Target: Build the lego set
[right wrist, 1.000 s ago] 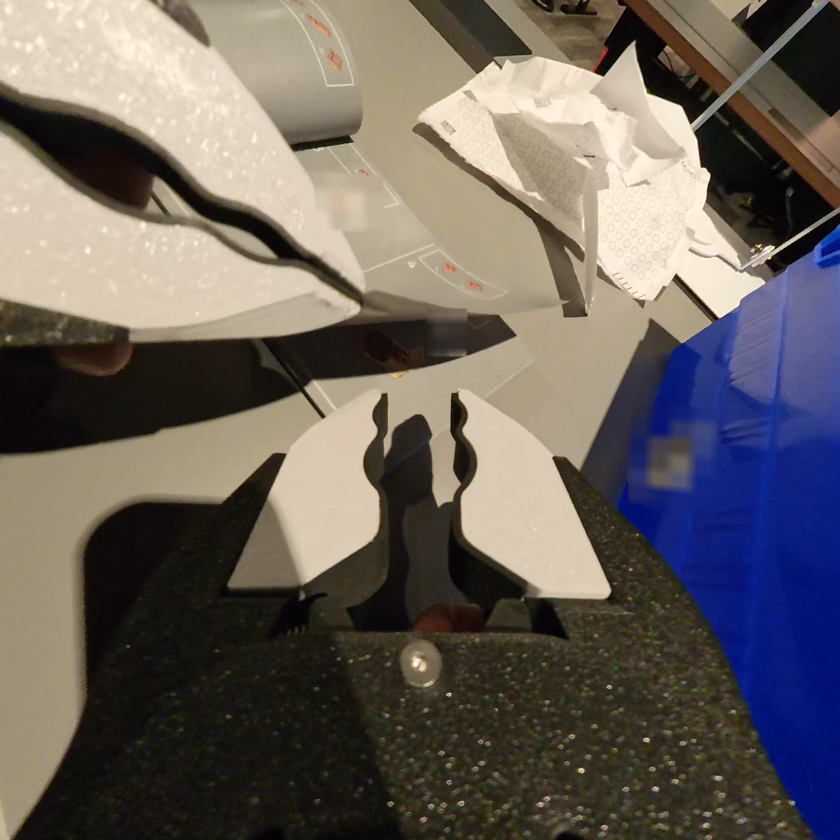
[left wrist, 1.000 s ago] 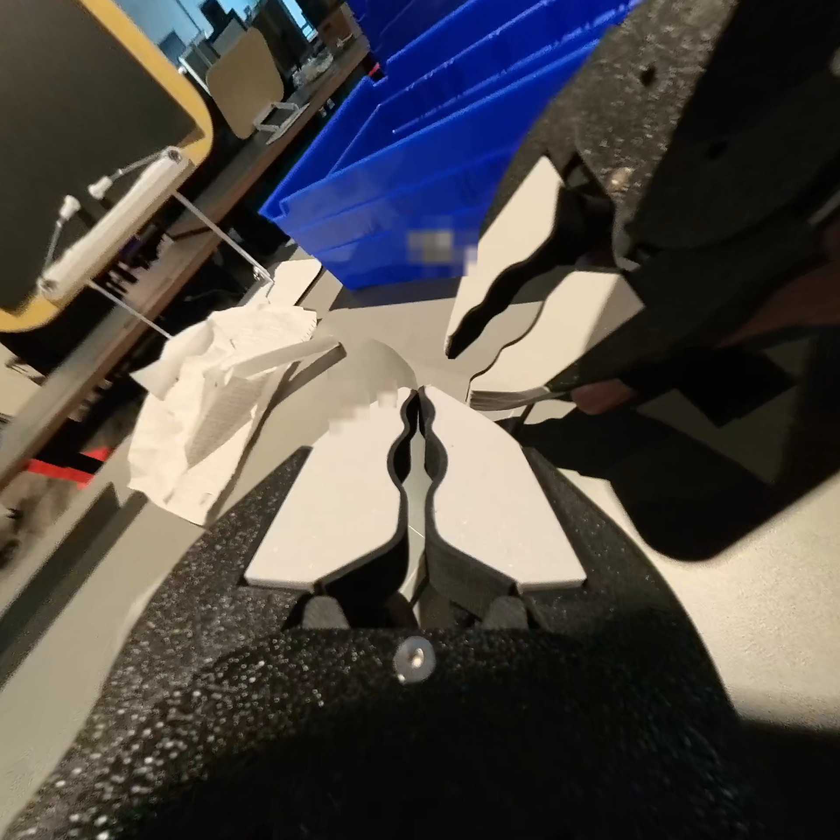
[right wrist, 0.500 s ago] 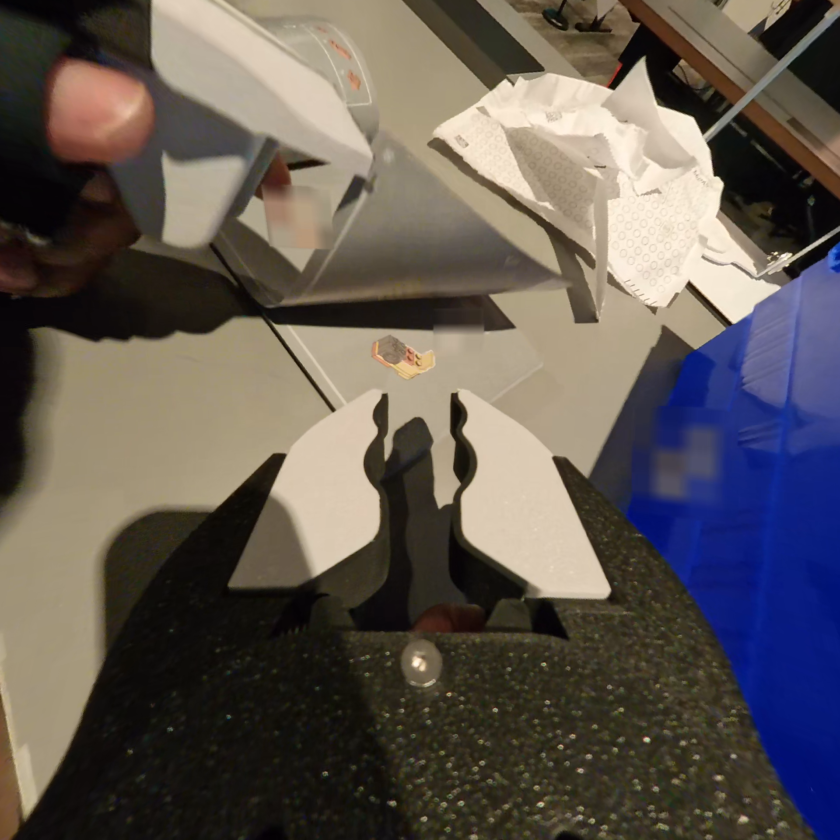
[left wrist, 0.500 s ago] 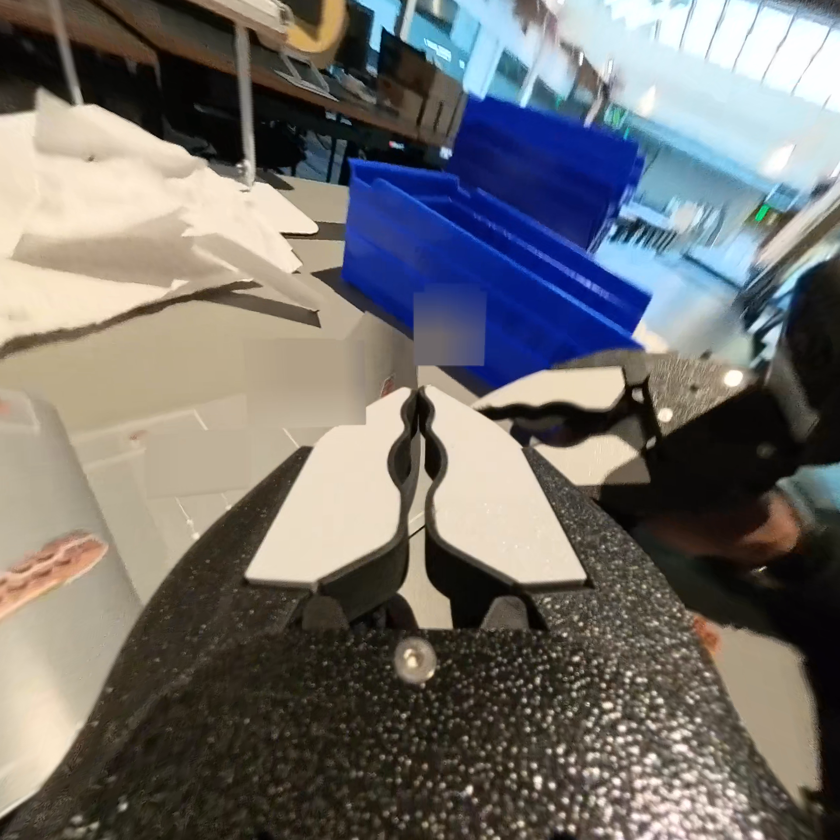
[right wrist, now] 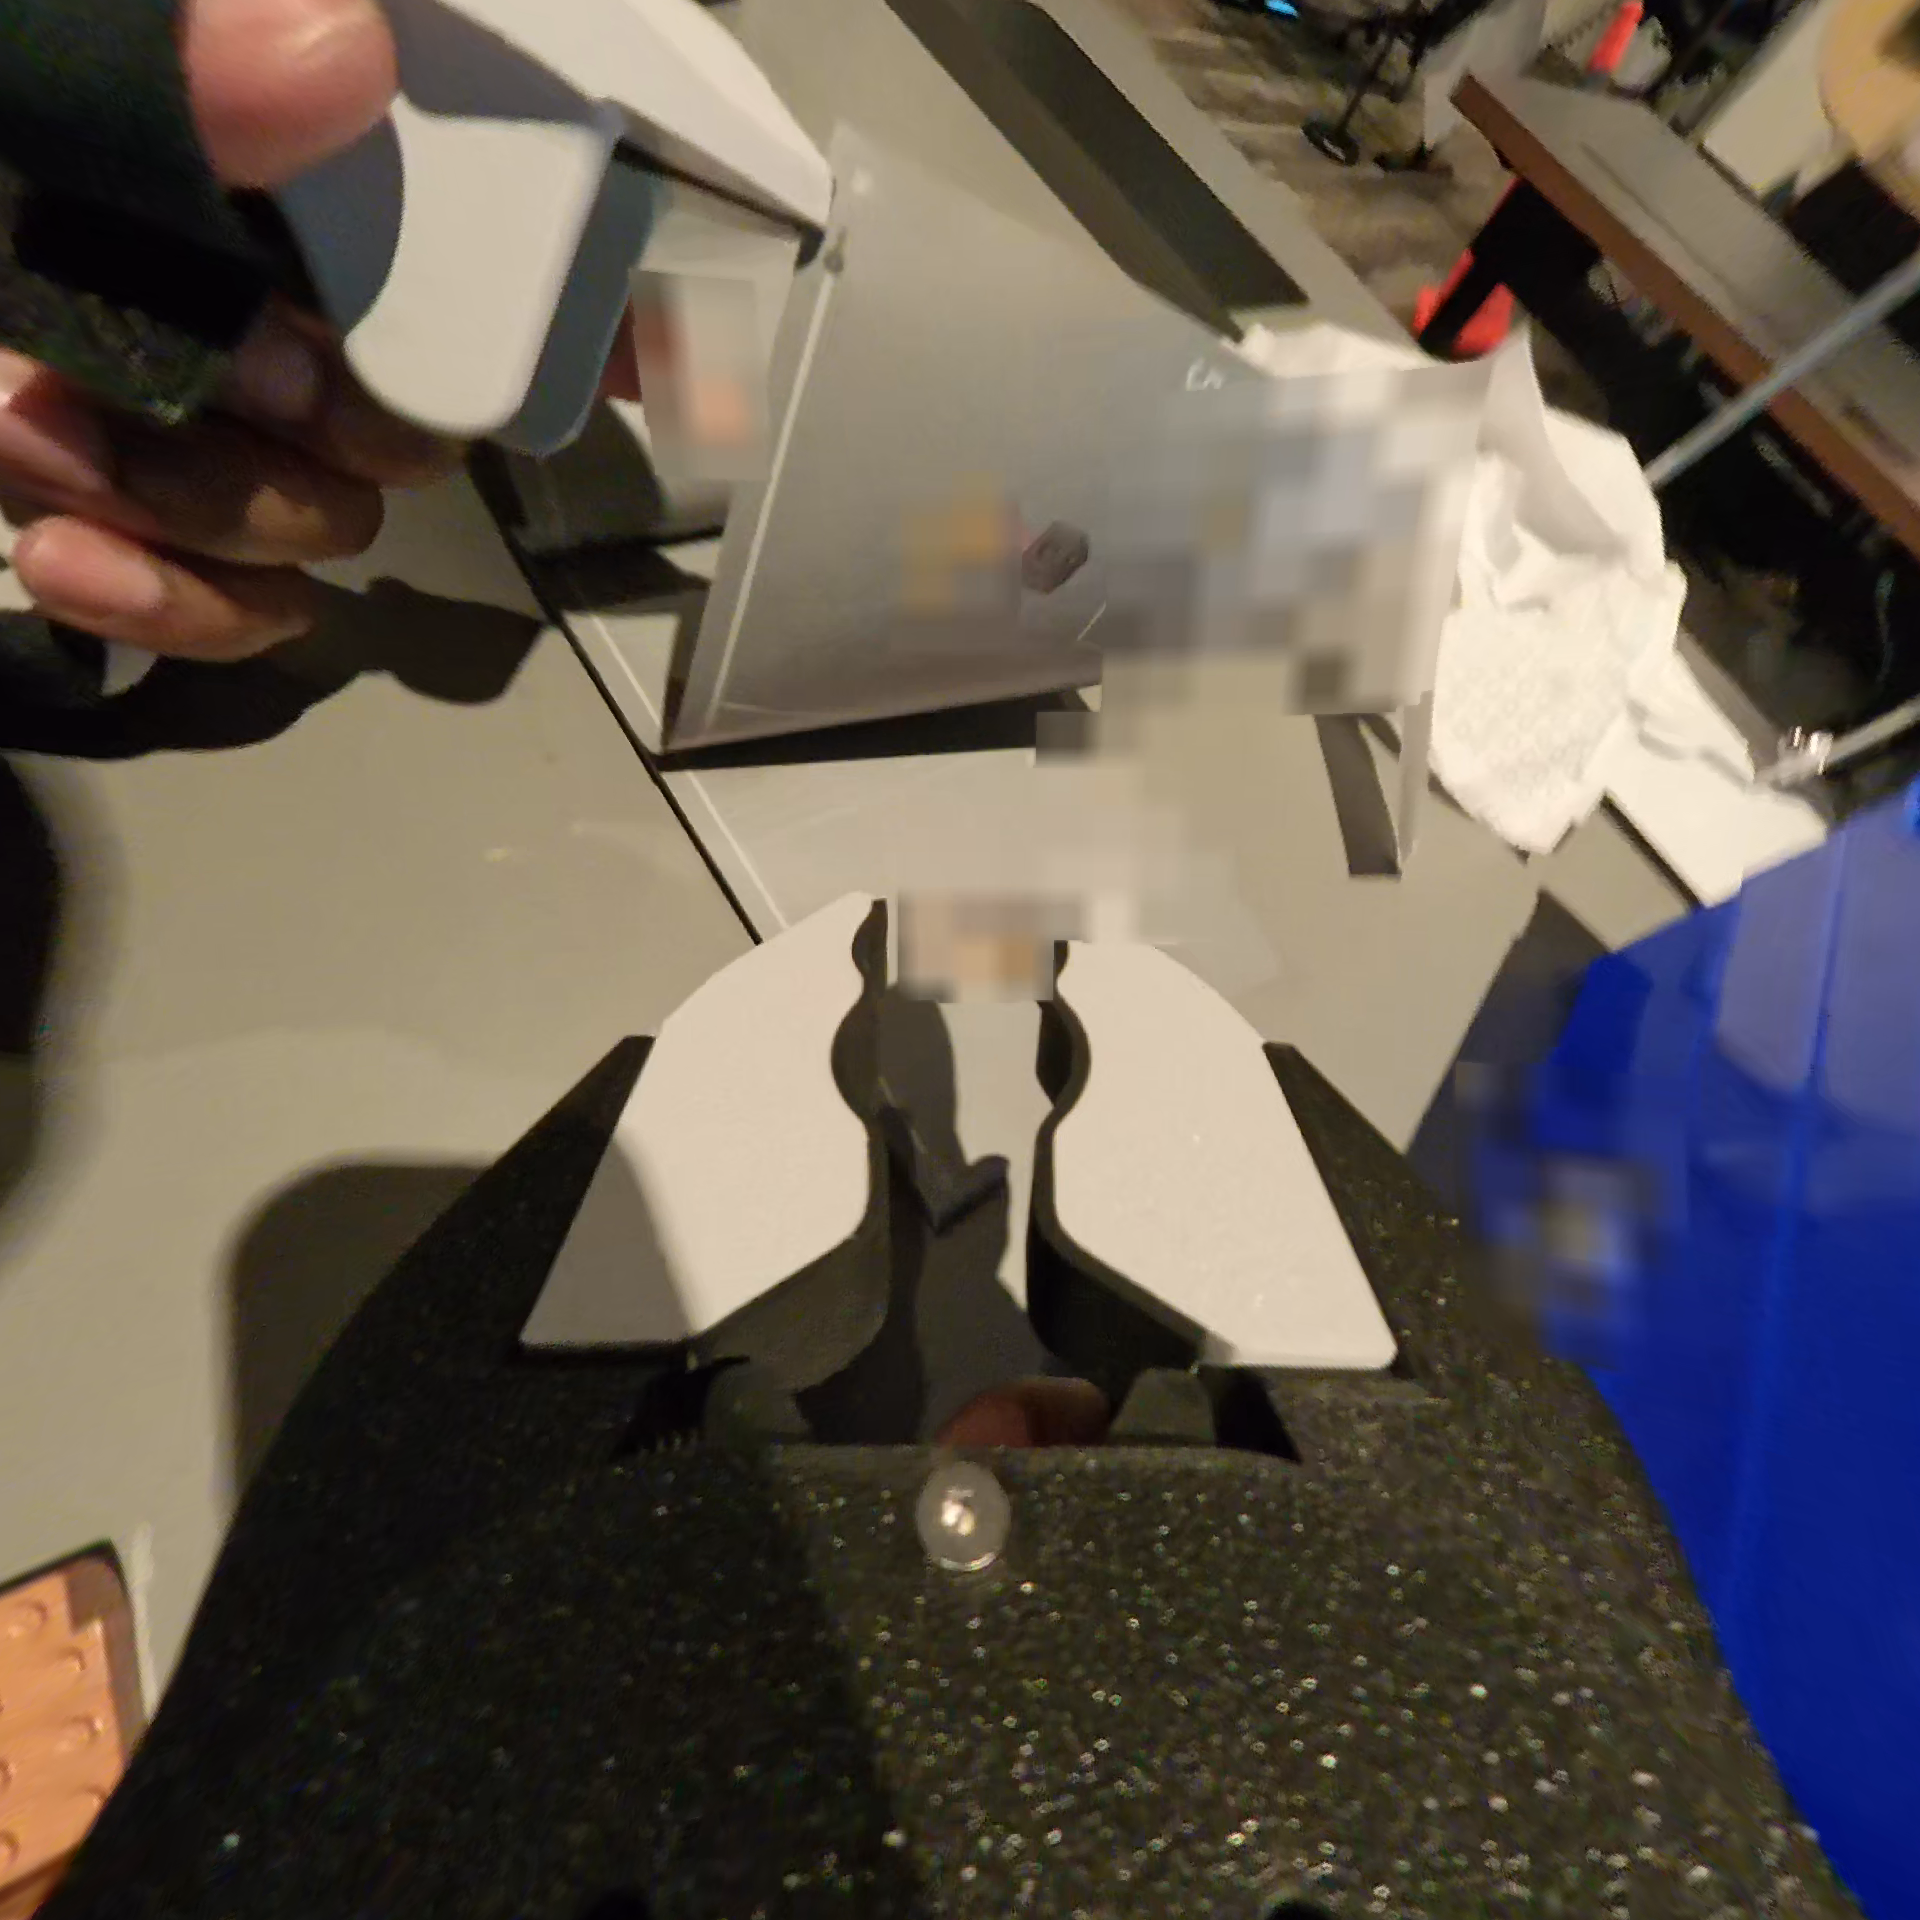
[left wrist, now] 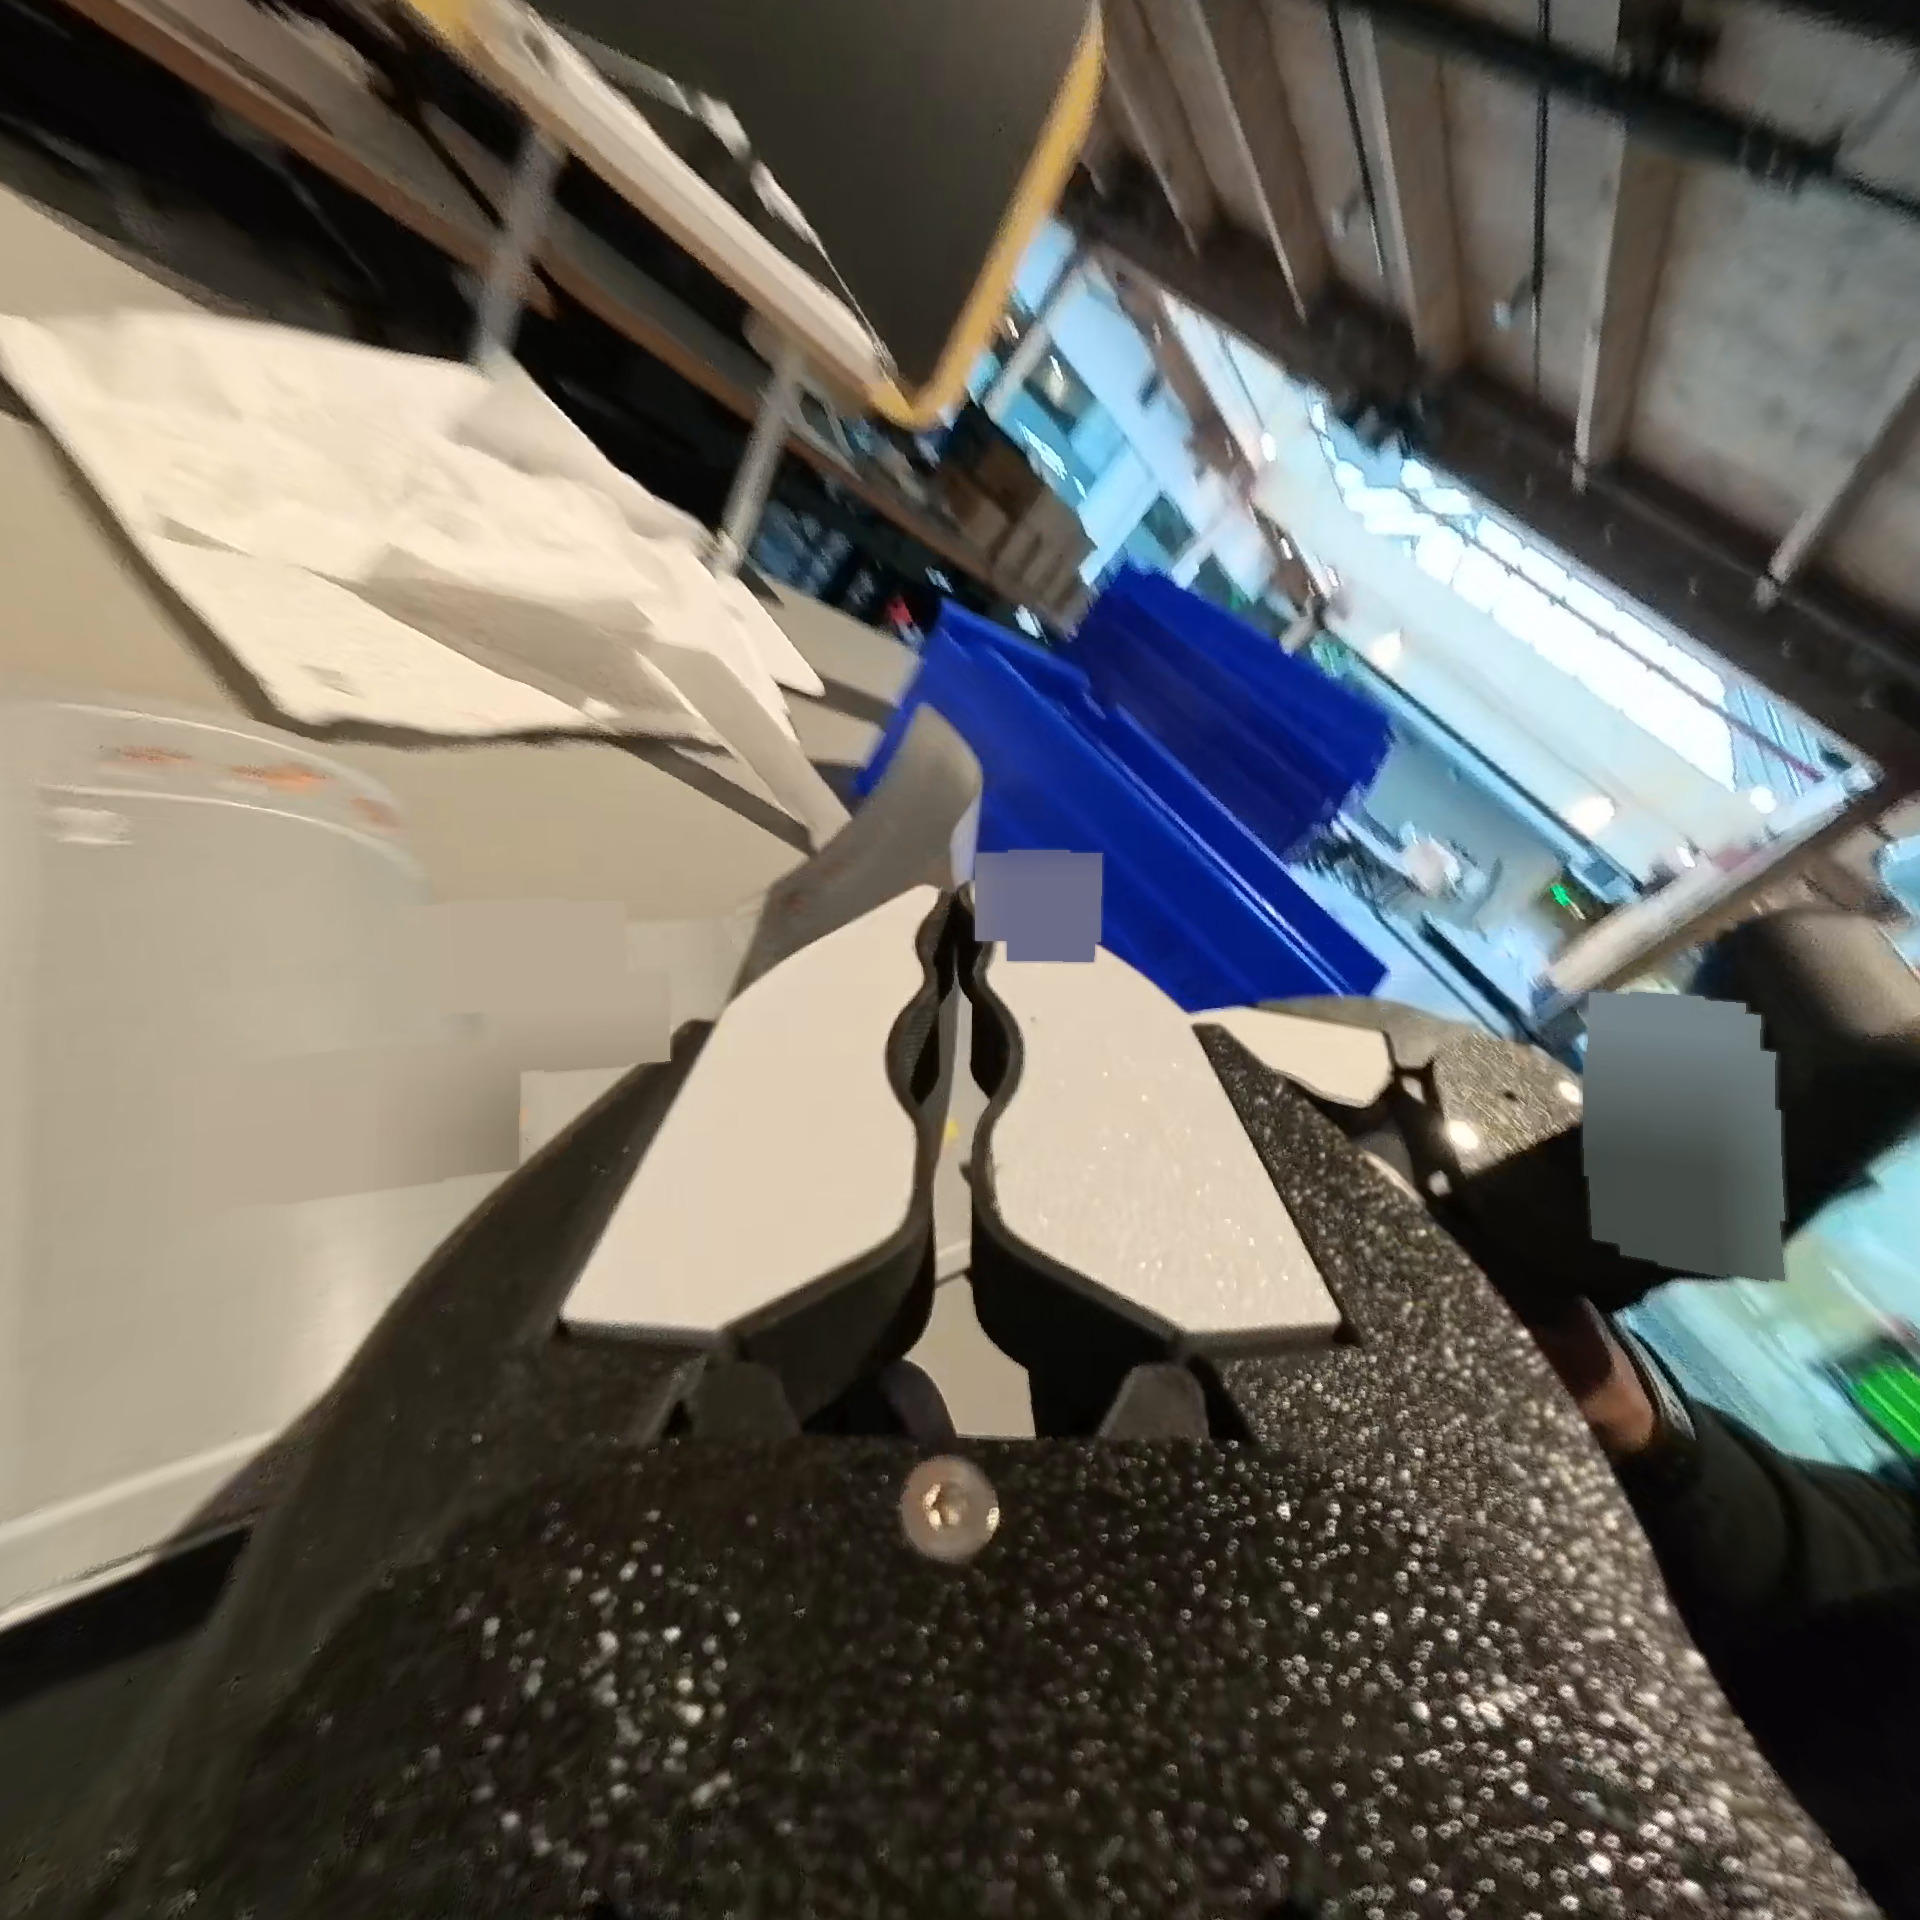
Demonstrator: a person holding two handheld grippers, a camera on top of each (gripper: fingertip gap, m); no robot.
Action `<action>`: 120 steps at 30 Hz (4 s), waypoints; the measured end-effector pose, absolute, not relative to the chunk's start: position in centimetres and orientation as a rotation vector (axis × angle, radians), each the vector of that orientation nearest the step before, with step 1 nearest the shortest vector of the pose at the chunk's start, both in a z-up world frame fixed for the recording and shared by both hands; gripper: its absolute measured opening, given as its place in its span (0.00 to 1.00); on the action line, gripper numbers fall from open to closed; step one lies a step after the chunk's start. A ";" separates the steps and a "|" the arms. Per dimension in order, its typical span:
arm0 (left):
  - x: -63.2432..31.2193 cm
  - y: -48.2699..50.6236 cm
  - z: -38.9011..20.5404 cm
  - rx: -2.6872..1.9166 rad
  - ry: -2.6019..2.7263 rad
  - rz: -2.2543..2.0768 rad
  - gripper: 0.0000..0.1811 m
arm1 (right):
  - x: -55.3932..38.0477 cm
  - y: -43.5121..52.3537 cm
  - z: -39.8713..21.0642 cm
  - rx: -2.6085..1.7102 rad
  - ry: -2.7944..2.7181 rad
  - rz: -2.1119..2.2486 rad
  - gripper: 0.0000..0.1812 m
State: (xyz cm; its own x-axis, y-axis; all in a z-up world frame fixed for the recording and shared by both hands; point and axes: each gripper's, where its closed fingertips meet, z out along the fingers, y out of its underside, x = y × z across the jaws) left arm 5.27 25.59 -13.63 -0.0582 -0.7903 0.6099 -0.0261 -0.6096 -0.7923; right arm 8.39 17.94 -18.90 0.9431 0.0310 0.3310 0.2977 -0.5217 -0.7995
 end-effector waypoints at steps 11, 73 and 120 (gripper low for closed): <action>-0.2 31.2 -14.0 -1.684 0.666 -1.508 0.00 | 7.2 23.4 -17.9 -2.142 -0.461 -0.436 0.14; -1.7 35.4 -21.2 -1.713 1.437 -0.699 0.10 | 5.9 29.5 -18.6 -2.147 -0.546 -0.249 0.14; -2.9 35.8 -21.0 -1.644 1.454 -0.602 0.09 | 4.2 30.2 -20.6 -2.143 -0.617 -0.237 0.15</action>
State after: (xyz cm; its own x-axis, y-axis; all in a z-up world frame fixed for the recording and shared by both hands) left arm -2.87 35.79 -21.02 0.2123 -0.9620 -0.1718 -0.5591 0.0247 -0.8287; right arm 4.20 30.19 -20.61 0.8591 0.3440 0.3790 0.5092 -0.4996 -0.7008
